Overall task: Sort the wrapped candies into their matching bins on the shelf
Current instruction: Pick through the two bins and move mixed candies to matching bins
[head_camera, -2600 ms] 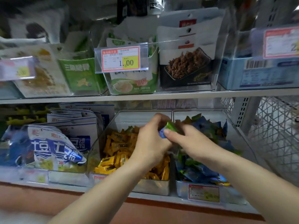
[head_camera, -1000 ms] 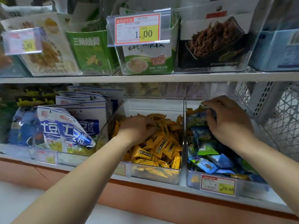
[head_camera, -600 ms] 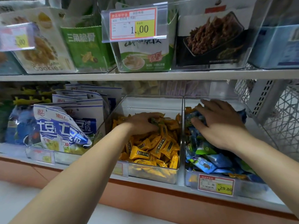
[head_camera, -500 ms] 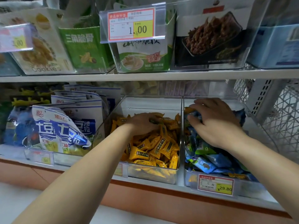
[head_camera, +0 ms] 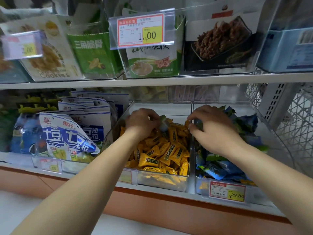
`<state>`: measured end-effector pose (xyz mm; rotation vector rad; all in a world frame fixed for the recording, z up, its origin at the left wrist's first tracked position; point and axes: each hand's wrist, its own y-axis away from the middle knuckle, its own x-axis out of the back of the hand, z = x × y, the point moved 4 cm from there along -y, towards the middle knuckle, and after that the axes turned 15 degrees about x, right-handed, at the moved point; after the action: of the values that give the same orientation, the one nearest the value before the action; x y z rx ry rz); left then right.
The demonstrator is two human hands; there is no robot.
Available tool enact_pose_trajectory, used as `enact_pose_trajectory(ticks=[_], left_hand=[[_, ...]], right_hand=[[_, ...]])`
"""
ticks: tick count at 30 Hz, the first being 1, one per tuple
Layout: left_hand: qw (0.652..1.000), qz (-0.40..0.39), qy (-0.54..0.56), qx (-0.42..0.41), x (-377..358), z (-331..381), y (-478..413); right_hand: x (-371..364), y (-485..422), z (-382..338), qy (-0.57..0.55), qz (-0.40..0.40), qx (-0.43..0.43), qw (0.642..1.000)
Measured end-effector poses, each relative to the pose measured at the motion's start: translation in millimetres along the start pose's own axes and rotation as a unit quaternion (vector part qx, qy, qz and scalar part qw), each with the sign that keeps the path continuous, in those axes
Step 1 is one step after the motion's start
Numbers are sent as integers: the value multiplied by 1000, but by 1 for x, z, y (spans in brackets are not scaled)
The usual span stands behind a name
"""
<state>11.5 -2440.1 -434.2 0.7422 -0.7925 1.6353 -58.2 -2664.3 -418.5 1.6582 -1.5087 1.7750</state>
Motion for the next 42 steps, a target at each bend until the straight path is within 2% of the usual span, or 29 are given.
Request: enact_pose_trajectory(ticks=[3, 5, 8, 10, 12, 13, 14, 16, 17, 19, 21, 23, 25, 28, 30, 32, 33, 36, 39, 42], left_hand=[[994, 60, 91, -10, 34, 4, 20], [986, 70, 148, -23, 49, 8, 44], [962, 1, 270, -34, 47, 19, 91], [930, -61, 362, -38, 34, 34, 120], [895, -120, 429, -24, 17, 48, 136], [896, -137, 423, -26, 11, 55, 139], [915, -131, 379, -46, 7, 61, 140], [965, -61, 230, -114, 4, 66, 135], [977, -18, 162, -134, 3, 65, 132], [988, 30, 89, -124, 1, 56, 123], [995, 14, 42, -88, -7, 38, 109], [994, -42, -44, -88, -21, 23, 98], [982, -80, -122, -120, -33, 17, 89], [958, -127, -199, -161, -50, 21, 73], [938, -161, -255, -168, -61, 22, 65], [934, -166, -265, -173, -60, 19, 56], [937, -154, -261, -175, -54, 15, 51], [936, -122, -272, -185, -34, -2, 28], [941, -116, -271, -167, -20, -12, 10], [936, -70, -319, -131, -7, -17, -5]], right_hand=[[0, 3, -12, -35, 19, 11, 999], [3, 6, -22, -131, 53, -8, 990], [4, 15, -44, -342, 58, -74, 935], [4, 26, -56, -431, 50, -90, 897], [14, 43, -55, -413, 78, -83, 904], [21, 52, -48, -379, 94, -78, 917], [31, 60, -40, -338, 101, -70, 933], [51, 74, -15, -240, 120, -50, 962], [60, 79, -1, -182, 132, -45, 973], [71, 85, 26, -82, 128, -51, 987], [65, 87, 46, 41, 28, -64, 997], [51, 88, 54, 204, -94, -75, 972], [48, 83, 50, 274, -107, -97, 951], [49, 60, 22, 244, -4, -63, 968], [39, 42, -5, 123, 27, -18, 992], [19, 28, -28, 2, -4, 16, 1000], [8, 23, -34, -21, -29, 29, 999], [-16, 18, -25, -15, -87, 14, 996], [-22, 22, -9, 32, -102, 26, 994], [-23, 24, -4, 10, -110, 26, 994]])
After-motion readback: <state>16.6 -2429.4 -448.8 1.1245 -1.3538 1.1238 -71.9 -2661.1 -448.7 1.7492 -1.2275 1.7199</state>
